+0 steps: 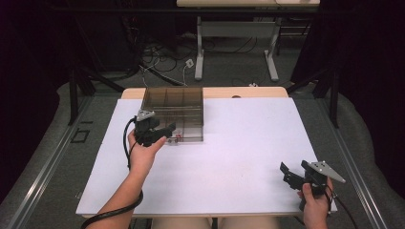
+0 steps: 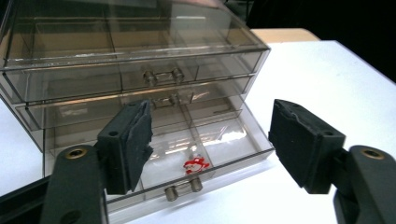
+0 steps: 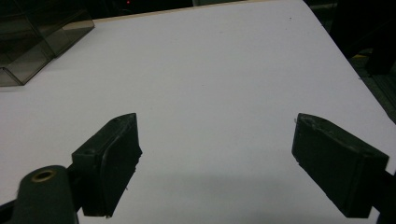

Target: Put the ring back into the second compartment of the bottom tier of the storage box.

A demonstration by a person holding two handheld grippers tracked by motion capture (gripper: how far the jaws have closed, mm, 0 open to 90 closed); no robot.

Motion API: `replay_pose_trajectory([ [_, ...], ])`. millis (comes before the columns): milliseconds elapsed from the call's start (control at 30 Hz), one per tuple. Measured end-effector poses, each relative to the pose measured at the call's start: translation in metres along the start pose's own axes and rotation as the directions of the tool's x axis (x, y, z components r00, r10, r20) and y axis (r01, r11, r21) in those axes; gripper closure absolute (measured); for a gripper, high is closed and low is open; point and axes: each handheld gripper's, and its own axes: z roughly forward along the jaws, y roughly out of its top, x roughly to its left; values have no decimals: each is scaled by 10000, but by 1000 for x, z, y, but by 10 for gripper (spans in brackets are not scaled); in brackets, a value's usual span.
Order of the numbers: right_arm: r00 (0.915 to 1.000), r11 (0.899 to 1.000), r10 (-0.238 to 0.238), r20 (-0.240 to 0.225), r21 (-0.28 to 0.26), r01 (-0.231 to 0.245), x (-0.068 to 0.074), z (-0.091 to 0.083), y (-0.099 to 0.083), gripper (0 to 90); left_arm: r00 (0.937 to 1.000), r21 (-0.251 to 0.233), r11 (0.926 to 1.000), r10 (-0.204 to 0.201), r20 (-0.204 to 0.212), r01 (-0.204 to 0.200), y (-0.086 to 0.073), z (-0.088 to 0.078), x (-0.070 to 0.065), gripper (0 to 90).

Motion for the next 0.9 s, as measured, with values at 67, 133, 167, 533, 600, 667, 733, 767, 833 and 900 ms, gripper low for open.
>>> replay_pose_trajectory([
  [67,10000,10000,15,-30,24,-15,0,0,0,147,10000,-113,9999,17,33,-16,0,-4,-1,258],
  [133,10000,10000,29,-25,15,-29,0,0,0,147,10000,-192,9998,35,72,-34,-1,-8,-1,232],
  [167,10000,10000,42,-29,11,-42,0,0,0,147,10000,-220,9998,30,90,-28,-2,-10,-1,219],
  [533,10000,10000,15,2,-57,-15,0,-1,0,147,9995,-734,9970,-223,206,237,-12,-31,2,53],
  [600,10000,10000,16,7,3,-16,1,-1,0,147,9996,-864,9959,-259,141,270,-15,-34,3,7],
  [667,10000,10000,26,-33,-73,-26,1,0,0,147,9992,-990,9945,-336,226,357,-18,-37,4,8],
  [733,10000,10000,61,-29,-60,-61,2,0,0,147,9991,-1064,9937,-318,287,346,-22,-40,6,7],
  [767,10000,10000,60,-35,-41,-60,2,-1,0,147,9990,-1135,9929,-329,303,362,-24,-42,7,8],
  [833,10000,10000,47,3,-47,-47,2,0,0,147,9994,-1225,9920,-272,236,299,-28,-45,8,7],
  [900,10000,9999,97,-4,-116,-97,2,0,0,147,9996,-1289,9914,-205,212,231,-31,-49,10,7],
])
